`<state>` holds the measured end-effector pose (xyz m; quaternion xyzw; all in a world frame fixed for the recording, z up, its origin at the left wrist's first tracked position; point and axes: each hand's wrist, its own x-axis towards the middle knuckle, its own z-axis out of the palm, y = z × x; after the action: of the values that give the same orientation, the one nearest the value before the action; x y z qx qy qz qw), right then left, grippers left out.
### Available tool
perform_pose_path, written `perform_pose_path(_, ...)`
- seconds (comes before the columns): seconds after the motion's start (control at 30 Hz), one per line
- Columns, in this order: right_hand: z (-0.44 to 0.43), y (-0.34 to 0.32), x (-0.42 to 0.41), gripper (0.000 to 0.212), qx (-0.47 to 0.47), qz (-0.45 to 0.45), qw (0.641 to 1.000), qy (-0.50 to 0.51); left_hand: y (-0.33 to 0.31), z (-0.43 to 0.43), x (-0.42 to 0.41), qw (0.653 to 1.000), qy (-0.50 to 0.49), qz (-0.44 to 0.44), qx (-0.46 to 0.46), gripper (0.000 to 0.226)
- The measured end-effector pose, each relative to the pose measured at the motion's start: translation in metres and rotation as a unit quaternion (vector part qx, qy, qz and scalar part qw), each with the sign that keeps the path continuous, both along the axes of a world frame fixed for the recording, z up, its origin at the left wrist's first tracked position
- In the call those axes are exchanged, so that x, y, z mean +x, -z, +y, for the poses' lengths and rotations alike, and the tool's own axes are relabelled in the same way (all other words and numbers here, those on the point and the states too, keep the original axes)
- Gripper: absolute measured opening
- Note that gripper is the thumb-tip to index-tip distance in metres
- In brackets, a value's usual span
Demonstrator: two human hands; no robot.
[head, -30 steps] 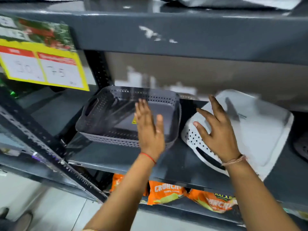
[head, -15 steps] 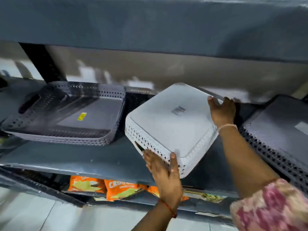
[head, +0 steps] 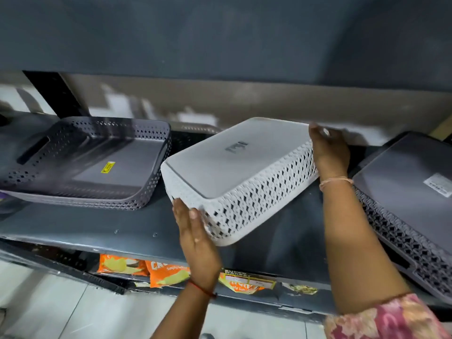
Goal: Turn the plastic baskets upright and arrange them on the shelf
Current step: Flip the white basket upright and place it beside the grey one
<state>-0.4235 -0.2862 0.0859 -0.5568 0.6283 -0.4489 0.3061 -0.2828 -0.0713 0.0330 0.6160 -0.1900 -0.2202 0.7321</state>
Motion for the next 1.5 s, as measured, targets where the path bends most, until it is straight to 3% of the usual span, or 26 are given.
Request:
perform_pose_path(0.03, 0.004, -0.006, -0.002, 0.036, -0.022, -0.004, 1.0, -0.001, -0.006, -0.001, 0.009, 1.0, 0.0, 0.016, -0.025, 0.07)
perform_pose_path(0.17, 0.037, -0.034, -0.015, 0.027, -0.135, -0.016, 0.99, 0.021, -0.038, 0.002, 0.055, 0.997, 0.019, -0.008, -0.073, 0.051)
perform_pose_path(0.27, 0.063, -0.055, -0.021, 0.026, -0.235, -0.048, 0.971, 0.007, -0.061, 0.007, 0.093, 0.996, 0.053, -0.009, -0.076, 0.056)
perform_pose_path(0.37, 0.077, -0.066, -0.02, 0.016, -0.266, -0.081, 0.96, -0.018, -0.074, 0.007, 0.118, 0.992, 0.1, -0.018, -0.074, 0.063)
perform_pose_path(0.5, 0.078, -0.058, -0.014, 0.032, -0.259, -0.027, 0.966, -0.007, -0.078, 0.002, 0.128, 0.982, 0.173, -0.04, -0.067, 0.075)
perform_pose_path(0.6, 0.079, -0.03, -0.014, 0.046, -0.273, -0.087, 0.958, -0.013, -0.066, 0.0, 0.125, 0.977, 0.191, -0.038, -0.082, 0.071)
perform_pose_path(0.67, 0.084, 0.0, -0.016, 0.048, -0.275, -0.102, 0.956, -0.024, -0.049, 0.001, 0.118, 0.983, 0.155, 0.009, -0.095, 0.062)
perform_pose_path(0.8, 0.094, 0.051, -0.02, 0.04, -0.233, -0.161, 0.958, -0.052, -0.026, 0.001, 0.104, 0.982, 0.121, 0.07, -0.126, 0.058)
perform_pose_path(0.93, 0.078, 0.033, -0.017, 0.054, -0.128, -0.218, 0.967, -0.02, -0.042, -0.018, 0.117, 0.98, 0.13, 0.089, -0.122, 0.072)
perform_pose_path(1.17, 0.034, 0.028, -0.016, 0.071, 0.081, -0.086, 0.992, -0.044, -0.051, -0.064, 0.141, 0.963, 0.255, 0.082, 0.03, 0.081)
perform_pose_path(1.27, 0.026, 0.03, -0.012, 0.076, 0.113, -0.061, 0.99, -0.058, -0.046, -0.067, 0.142, 0.949, 0.292, 0.11, 0.041, 0.08)
perform_pose_path(1.37, 0.022, 0.028, -0.01, 0.076, 0.132, -0.041, 0.988, -0.062, -0.042, -0.072, 0.144, 0.977, 0.206, 0.034, 0.052, 0.06)
perform_pose_path(1.5, 0.022, 0.023, -0.009, 0.072, 0.146, -0.003, 0.988, -0.05, -0.036, -0.069, 0.145, 0.949, 0.3, 0.084, 0.041, 0.074)
